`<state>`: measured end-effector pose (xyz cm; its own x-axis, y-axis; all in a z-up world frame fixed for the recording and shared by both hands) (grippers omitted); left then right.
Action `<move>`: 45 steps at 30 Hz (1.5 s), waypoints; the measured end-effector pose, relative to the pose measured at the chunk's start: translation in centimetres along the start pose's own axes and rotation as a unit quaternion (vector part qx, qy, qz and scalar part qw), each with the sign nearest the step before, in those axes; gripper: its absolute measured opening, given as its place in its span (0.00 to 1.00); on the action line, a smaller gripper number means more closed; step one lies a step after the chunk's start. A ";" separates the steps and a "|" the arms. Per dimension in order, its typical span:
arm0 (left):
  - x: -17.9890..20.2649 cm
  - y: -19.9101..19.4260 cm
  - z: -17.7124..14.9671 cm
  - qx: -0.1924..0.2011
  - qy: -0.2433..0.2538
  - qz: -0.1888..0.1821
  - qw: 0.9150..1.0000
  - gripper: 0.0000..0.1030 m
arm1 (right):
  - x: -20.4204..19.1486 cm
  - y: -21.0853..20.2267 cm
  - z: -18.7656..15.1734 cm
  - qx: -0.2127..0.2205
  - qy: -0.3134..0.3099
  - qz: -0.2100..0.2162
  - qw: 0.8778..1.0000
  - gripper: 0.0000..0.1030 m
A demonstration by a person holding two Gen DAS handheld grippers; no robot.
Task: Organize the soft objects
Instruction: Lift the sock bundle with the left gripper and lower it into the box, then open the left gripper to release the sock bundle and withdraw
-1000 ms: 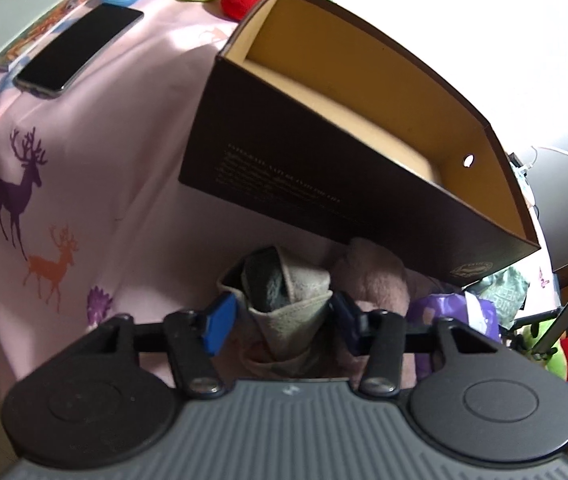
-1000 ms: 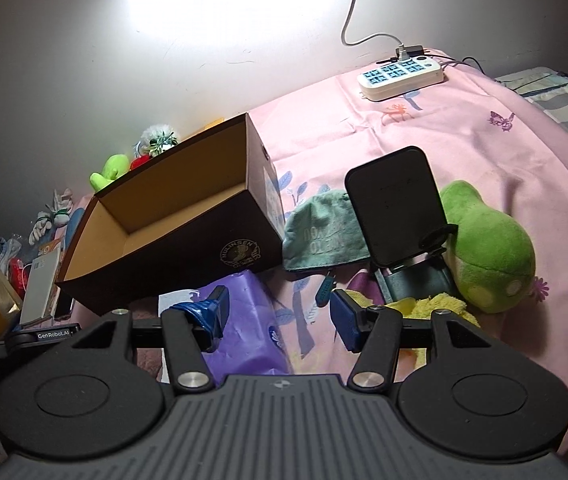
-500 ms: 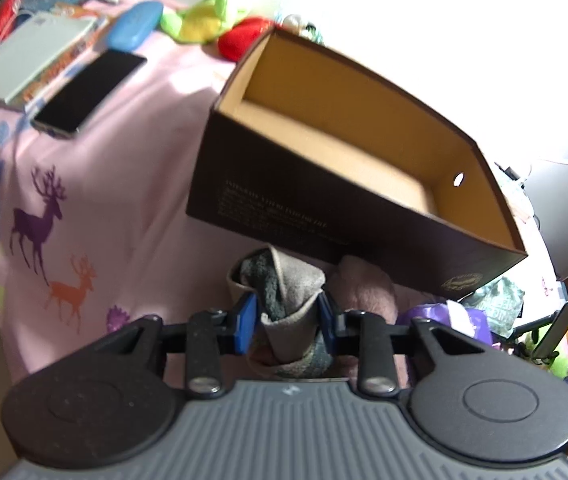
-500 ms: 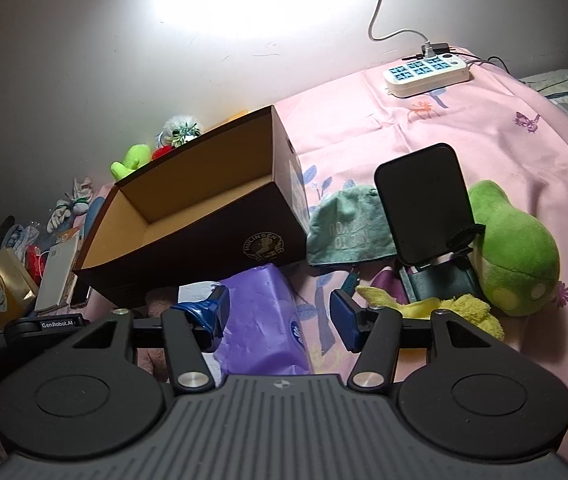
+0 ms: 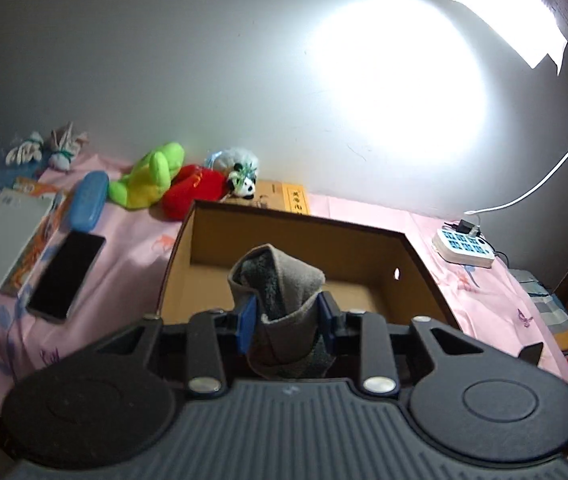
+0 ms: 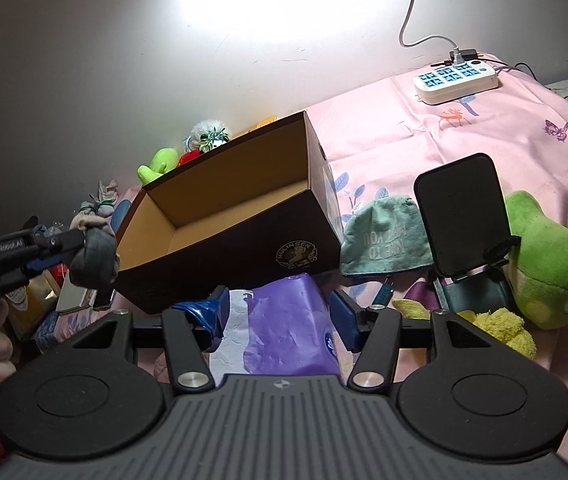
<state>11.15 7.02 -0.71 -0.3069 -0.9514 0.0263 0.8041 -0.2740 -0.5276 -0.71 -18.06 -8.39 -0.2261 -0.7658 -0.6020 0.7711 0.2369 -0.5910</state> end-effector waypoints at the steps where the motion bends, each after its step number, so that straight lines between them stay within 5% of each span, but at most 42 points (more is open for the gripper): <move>1: -0.2 0.8 0.7 0.002 0.005 0.008 1.000 0.30 | 0.2 -0.2 0.0 0.004 0.003 -0.002 1.000 0.38; 11: -3.1 12.0 1.0 -0.054 0.019 0.054 0.997 0.30 | 2.8 -1.4 0.8 0.035 0.042 -0.033 0.998 0.38; 19: -4.5 16.6 0.3 -0.094 0.046 0.079 0.991 0.30 | 3.3 -0.6 0.8 0.032 0.054 -0.045 0.997 0.38; 25: -4.7 18.2 -0.5 -0.121 0.054 0.094 0.987 0.41 | 3.1 -0.1 1.0 0.030 0.049 -0.047 0.997 0.38; 30: -5.0 18.4 -0.4 -0.119 0.061 0.107 0.985 0.65 | 3.0 0.5 0.9 0.021 0.048 -0.050 0.997 0.38; 45: -3.4 14.0 1.7 -0.102 0.079 0.145 0.981 0.66 | 4.5 1.9 1.1 0.001 0.074 -0.067 0.995 0.38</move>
Point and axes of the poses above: each gripper's, at about its wrist camera, not at the fingertips, and y roughly the way its jaws point, x to its right, z to its top, the point moved 9 cm from there along y, roughly the way its jaws point, and after that the axes turned 12 degrees about y, right-handed, at the moved point
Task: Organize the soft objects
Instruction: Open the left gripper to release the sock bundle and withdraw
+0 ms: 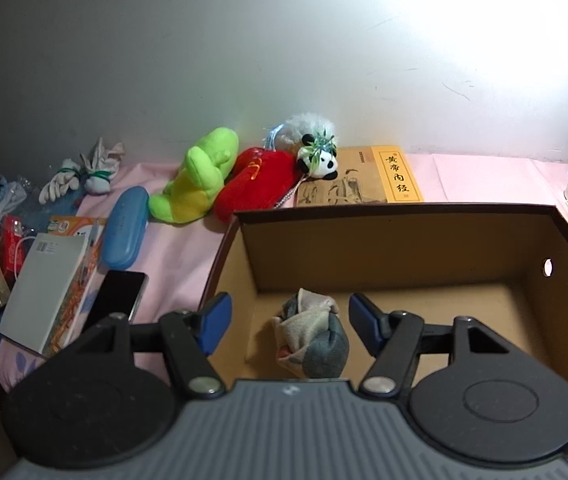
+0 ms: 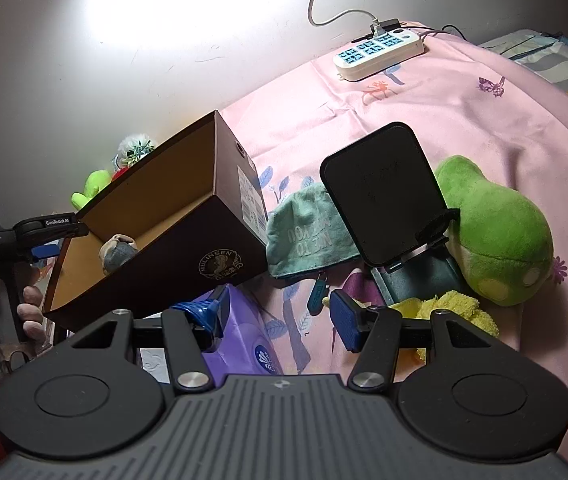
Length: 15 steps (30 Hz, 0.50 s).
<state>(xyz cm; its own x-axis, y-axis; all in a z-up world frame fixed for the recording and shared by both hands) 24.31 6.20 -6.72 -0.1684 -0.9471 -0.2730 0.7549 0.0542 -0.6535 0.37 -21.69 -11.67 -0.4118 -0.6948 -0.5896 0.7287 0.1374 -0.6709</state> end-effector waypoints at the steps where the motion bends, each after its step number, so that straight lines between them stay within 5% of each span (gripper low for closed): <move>1: 0.0 -0.5 0.0 -0.001 0.000 0.002 1.000 0.66 | -0.1 0.0 0.0 -0.001 -0.002 0.002 1.000 0.38; 15: -0.5 -6.6 -1.4 -0.010 -0.016 0.014 1.000 0.67 | -1.2 0.1 -0.5 -0.025 -0.031 0.031 0.999 0.38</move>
Point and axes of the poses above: each gripper's, at about its wrist camera, not at the fingertips, and y roughly the way its jaws point, x to its right, z to its top, the point moved 9 cm from there along y, roughly the way its jaws point, and after that the axes turned 12 degrees about y, right-handed, at the moved point
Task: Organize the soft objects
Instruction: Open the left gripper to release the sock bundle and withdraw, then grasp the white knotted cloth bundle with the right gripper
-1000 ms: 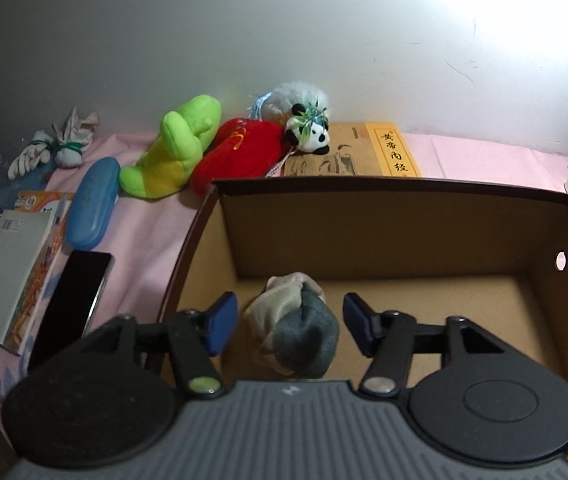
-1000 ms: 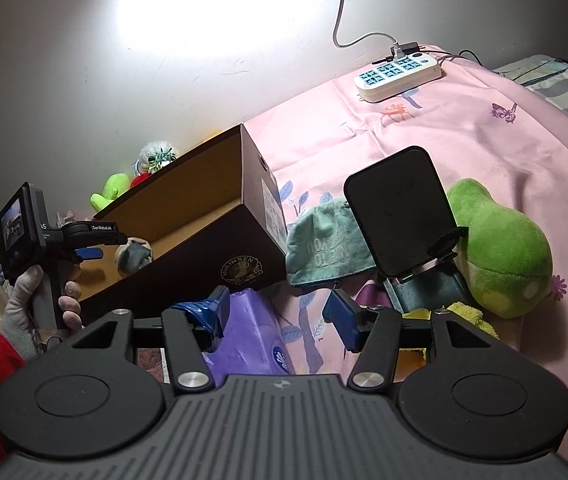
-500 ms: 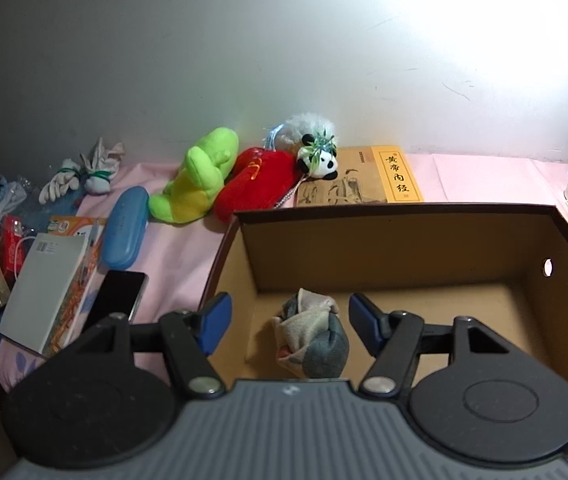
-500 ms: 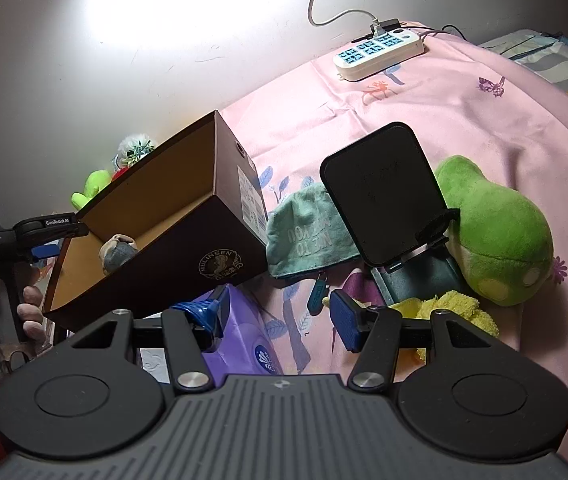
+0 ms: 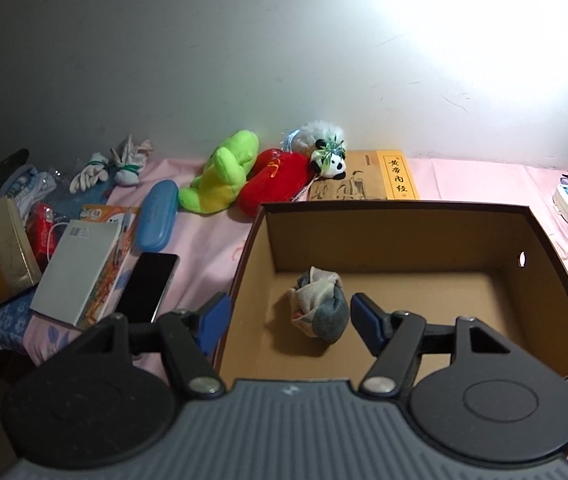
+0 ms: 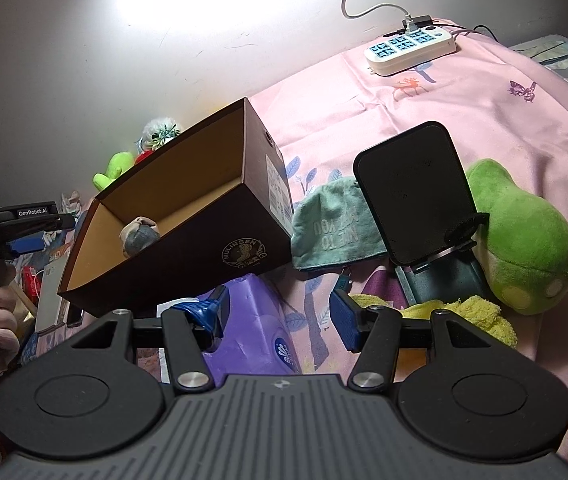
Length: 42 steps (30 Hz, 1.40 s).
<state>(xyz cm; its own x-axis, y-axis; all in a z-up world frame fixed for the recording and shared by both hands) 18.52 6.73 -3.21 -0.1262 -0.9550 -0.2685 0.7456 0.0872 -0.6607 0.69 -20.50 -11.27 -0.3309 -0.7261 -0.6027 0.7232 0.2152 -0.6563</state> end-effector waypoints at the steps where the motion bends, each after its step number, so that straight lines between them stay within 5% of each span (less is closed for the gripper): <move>1: 0.0 -0.3 -0.2 -0.001 -0.001 0.001 1.000 0.67 | 0.0 0.0 0.0 -0.002 -0.001 0.002 1.000 0.38; 14: -0.5 -4.7 -4.8 -0.020 -0.007 0.001 1.000 0.69 | 0.1 -0.5 -1.3 -0.031 -0.013 0.021 0.999 0.38; 24: 1.4 -6.7 -10.4 -0.053 0.006 -0.041 0.998 0.70 | 1.4 -1.0 -1.5 -0.049 -0.015 0.018 0.999 0.38; 37: 4.6 -6.5 -13.5 -0.085 -0.001 -0.090 0.992 0.70 | 3.5 -3.1 -4.7 -0.183 -0.063 0.036 0.980 0.39; 42: 6.1 -5.9 -13.5 -0.091 0.004 -0.110 0.990 0.71 | 3.0 -3.0 -6.3 -0.181 -0.108 0.027 0.977 0.39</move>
Point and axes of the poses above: each gripper's, at about its wrist camera, not at the fingertips, and y roughly the way its jaws point, x to its right, z to its top, the point moved 9 cm from there along y, roughly the way its jaws point, and after that the axes turned 12 degrees about y, right-handed, at the moved point
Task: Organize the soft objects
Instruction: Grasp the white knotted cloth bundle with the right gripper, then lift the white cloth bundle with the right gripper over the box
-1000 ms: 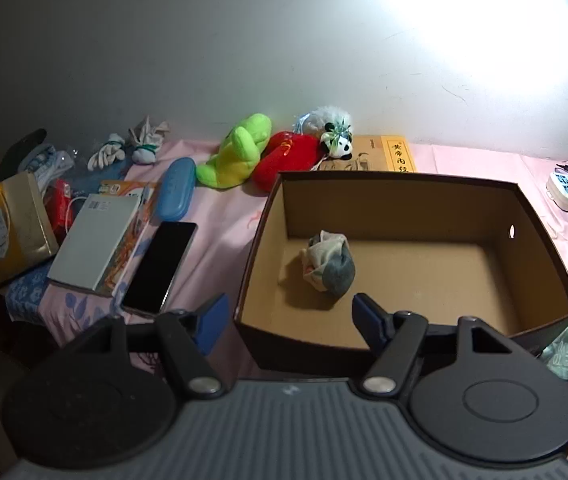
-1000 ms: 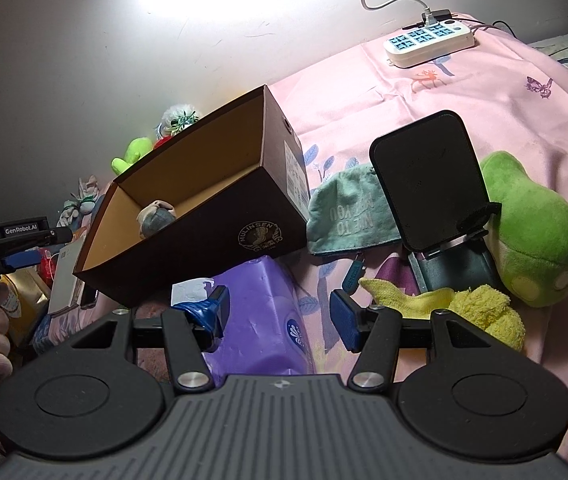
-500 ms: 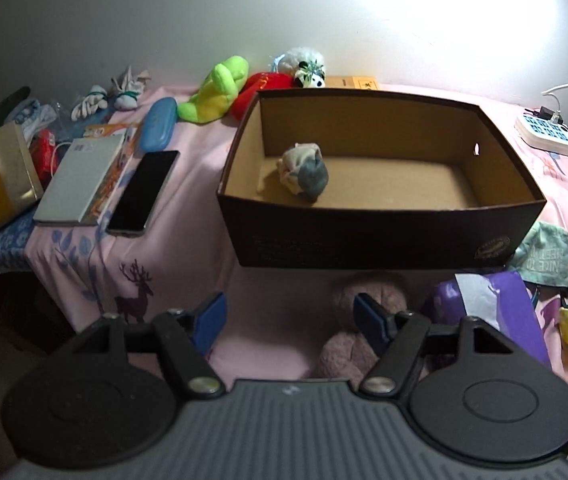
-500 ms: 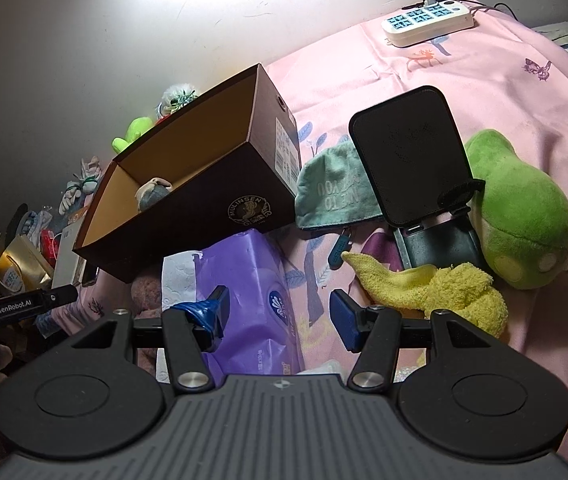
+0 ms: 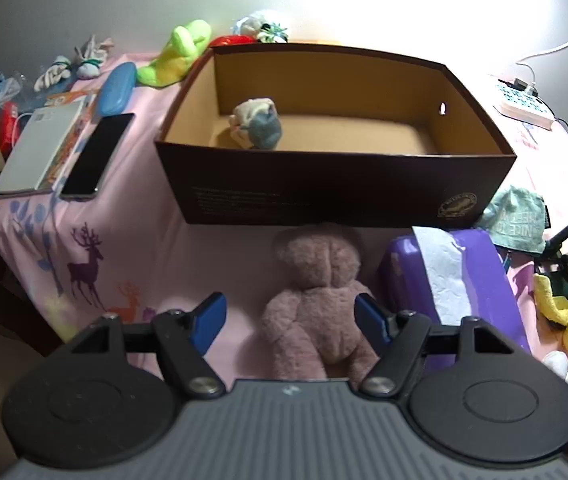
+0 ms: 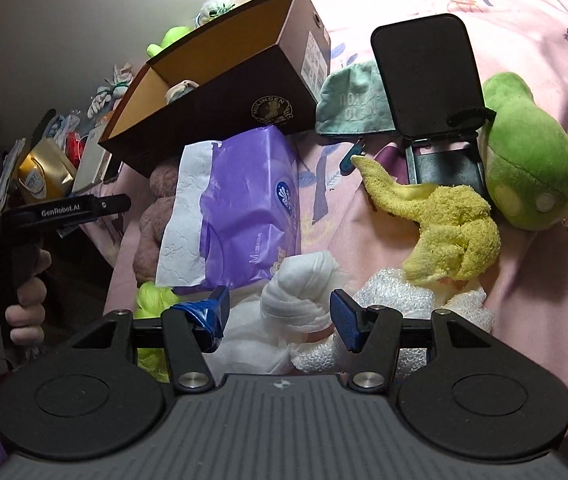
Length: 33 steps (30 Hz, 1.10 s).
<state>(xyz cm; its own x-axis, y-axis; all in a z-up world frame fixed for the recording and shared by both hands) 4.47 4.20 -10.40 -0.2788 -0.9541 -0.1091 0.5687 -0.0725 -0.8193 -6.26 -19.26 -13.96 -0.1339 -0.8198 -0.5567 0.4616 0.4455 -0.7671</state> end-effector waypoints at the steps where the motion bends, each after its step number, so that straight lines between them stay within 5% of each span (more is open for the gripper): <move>1: 0.3 0.0 0.1 0.001 0.002 -0.003 1.000 0.71 | -0.1 0.5 -0.4 -0.004 -0.013 -0.007 1.000 0.39; 9: 1.1 0.1 0.1 0.004 0.012 -0.006 1.000 0.71 | -0.4 3.2 -0.7 -0.002 -0.047 -0.039 0.998 0.36; 14: 0.6 0.0 -0.2 0.001 0.007 -0.004 1.000 0.71 | 0.4 2.6 -0.4 0.015 -0.020 -0.022 0.999 0.07; 24: 0.6 0.6 0.6 0.005 0.009 -0.012 1.000 0.71 | 0.5 -2.3 0.8 0.083 0.002 0.038 0.996 0.04; 33: 1.5 0.7 1.6 0.016 0.026 -0.021 0.999 0.71 | -2.4 -5.5 5.4 0.149 -0.017 0.084 0.985 0.05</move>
<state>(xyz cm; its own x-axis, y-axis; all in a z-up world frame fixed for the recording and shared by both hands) 5.65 2.23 -10.20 -0.3417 -0.9340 -0.1043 0.5794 -0.1220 -0.8059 -3.74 -21.64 -6.67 -0.0070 -0.7570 -0.6534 0.7123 0.4548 -0.5346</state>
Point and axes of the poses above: each gripper's, at about its wrist camera, not at the fingertips, and y roughly the way its jaws point, x to its right, z to its top, the point moved 9 cm from there along y, roughly the way its jaws point, and after that the axes turned 12 degrees about y, right-handed, at the moved point
